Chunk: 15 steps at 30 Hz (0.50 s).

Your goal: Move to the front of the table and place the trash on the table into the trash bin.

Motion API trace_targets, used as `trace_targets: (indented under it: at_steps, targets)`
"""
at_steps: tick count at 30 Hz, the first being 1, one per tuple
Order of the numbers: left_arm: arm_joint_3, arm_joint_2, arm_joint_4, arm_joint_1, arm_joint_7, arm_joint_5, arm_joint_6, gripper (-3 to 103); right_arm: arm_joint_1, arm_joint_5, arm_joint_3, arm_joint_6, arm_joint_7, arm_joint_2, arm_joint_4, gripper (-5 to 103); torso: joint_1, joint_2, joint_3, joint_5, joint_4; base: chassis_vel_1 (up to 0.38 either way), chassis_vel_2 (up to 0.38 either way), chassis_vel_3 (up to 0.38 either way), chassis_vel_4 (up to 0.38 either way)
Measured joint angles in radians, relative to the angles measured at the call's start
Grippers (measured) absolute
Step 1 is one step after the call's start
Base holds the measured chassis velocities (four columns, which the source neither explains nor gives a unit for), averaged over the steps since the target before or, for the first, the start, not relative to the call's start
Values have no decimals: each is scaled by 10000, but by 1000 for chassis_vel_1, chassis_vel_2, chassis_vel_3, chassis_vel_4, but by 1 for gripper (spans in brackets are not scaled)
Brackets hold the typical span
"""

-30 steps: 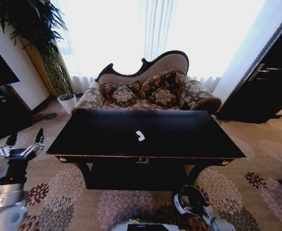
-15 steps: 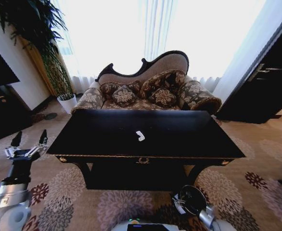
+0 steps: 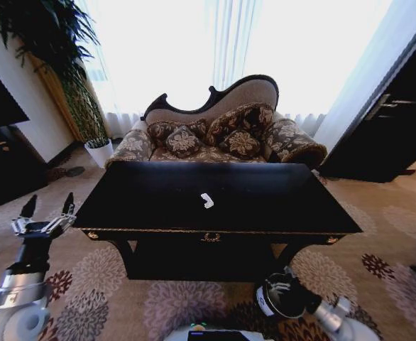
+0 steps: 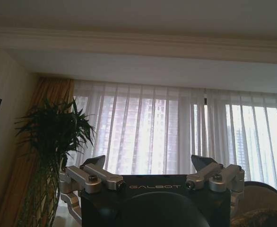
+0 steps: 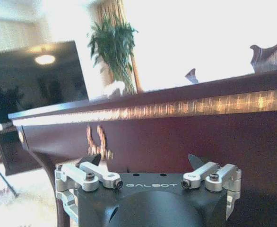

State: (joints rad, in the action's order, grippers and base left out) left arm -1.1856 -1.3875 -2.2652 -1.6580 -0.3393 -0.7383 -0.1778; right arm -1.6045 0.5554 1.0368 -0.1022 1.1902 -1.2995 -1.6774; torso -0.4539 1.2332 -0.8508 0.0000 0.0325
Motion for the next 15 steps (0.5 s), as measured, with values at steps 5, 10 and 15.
trace_targets:
  at_steps: [5,10,15]
  targets:
    - [7,-24,10,20,2,-1,0,100,245,964,393,1040,-179,363,-742,100,0,0,0,0,-1,0,0,0,0]
    - [-15,-24,35,21,3,-2,0,100,422,1775,620,1823,-513,695,-1446,100,0,0,0,-1,-1,0,0,0,0]
    - [-70,6,28,8,5,-30,0,100,653,2535,731,2327,-908,1110,-2108,100,0,0,-1,-2,-1,0,0,0,0]
